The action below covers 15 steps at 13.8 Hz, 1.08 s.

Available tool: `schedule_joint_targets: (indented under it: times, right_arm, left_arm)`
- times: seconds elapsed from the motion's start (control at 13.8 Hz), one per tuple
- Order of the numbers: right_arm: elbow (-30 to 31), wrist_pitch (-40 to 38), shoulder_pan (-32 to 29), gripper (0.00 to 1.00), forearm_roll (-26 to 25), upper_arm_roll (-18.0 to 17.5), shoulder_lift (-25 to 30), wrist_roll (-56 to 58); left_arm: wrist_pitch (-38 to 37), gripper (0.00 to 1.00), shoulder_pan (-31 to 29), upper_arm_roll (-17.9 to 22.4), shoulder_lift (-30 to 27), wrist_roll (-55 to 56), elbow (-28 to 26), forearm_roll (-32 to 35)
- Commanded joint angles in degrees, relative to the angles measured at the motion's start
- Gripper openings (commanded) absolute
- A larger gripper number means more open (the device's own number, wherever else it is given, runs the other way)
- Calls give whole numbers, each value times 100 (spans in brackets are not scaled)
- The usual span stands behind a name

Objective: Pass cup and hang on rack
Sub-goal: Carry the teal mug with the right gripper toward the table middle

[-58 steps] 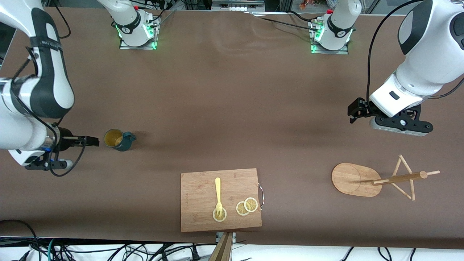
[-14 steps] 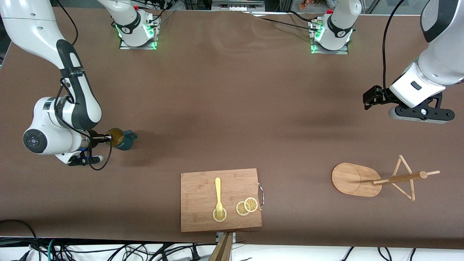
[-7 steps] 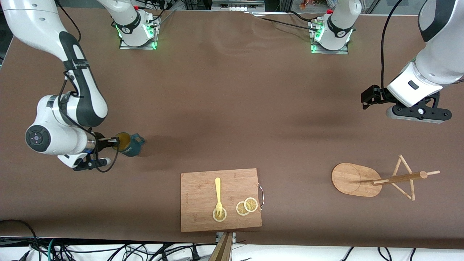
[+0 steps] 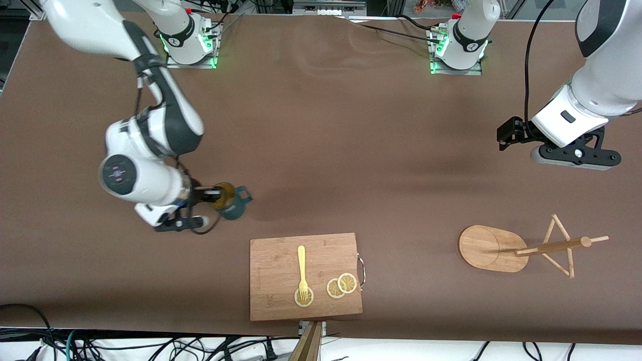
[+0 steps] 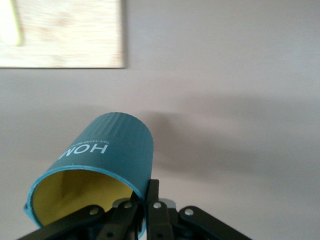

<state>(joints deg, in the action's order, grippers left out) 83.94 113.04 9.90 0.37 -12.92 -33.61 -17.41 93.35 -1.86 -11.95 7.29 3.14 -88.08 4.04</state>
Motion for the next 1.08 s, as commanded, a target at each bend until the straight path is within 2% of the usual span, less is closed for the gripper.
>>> schedule_joint_targets:
  times: [0.0, 0.36, 0.65, 0.8, 1.01]
  right_arm:
    - [-579, -81, 643, 0, 34, 44, -329, -1112]
    - [-1441, 138, 1776, 0, -10, 61, -988, -2914]
    - [-1486, 745, 2305, 0, -10, 70, -1226, -3776]
    - [-1486, 938, 2481, 0, -10, 61, -1305, -4225]
    - [-1495, 1377, 2815, 0, -10, 61, -1551, -4769]
  left_arm:
    - [-158, 100, -42, 9, -8, -95, 28, -105]
    - [-2, 100, -200, 61, 97, -121, 98, -70]
    - [596, 100, -472, 88, 483, -43, 72, -35]
    - [606, 100, -771, 79, 528, -51, 81, -70]
    - [597, 100, -719, 0, 519, -33, 90, -26]
